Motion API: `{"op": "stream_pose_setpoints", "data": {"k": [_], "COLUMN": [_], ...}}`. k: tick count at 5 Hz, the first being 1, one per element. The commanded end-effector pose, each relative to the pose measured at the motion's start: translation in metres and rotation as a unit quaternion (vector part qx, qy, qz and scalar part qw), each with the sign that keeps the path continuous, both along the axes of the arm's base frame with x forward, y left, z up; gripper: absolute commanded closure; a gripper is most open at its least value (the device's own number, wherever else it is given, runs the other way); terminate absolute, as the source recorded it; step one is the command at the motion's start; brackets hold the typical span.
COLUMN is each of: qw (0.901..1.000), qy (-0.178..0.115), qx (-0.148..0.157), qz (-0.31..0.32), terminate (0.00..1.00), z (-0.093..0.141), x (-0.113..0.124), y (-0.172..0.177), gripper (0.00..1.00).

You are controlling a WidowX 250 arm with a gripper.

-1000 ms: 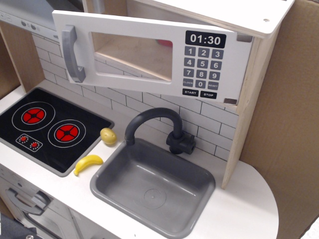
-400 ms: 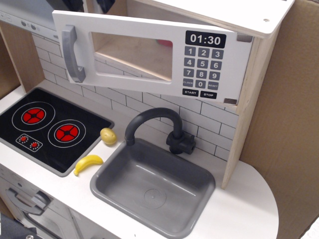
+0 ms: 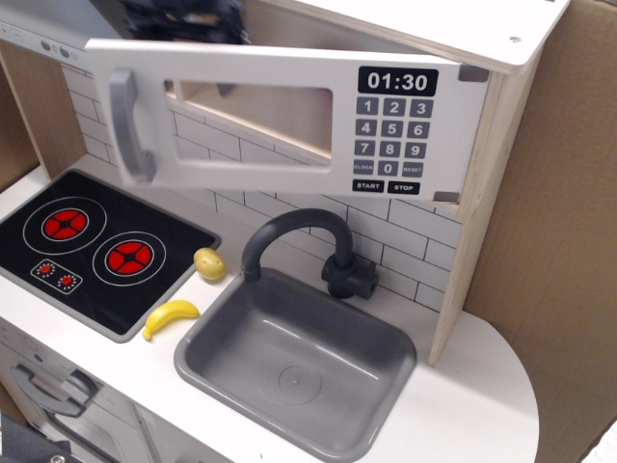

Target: Open microwave

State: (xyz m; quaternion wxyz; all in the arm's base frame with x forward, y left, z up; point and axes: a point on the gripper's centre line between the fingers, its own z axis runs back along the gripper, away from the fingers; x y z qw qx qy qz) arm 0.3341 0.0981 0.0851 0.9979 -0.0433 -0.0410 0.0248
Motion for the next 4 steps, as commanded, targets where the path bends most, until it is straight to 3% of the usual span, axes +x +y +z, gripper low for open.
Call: {"op": "stream_pose_setpoints", "data": {"k": [1, 4], "qw": [0.9994, 0.9971], "qy": [-0.014, -0.069], "qx": [0.010, -0.027], "qz": [-0.030, -0.015], "terminate": [0.00, 0.00], "z": [0.022, -0.009], "x": [-0.016, -0.015], "y": [-0.033, -0.085], "gripper": [0.00, 0.00]}}
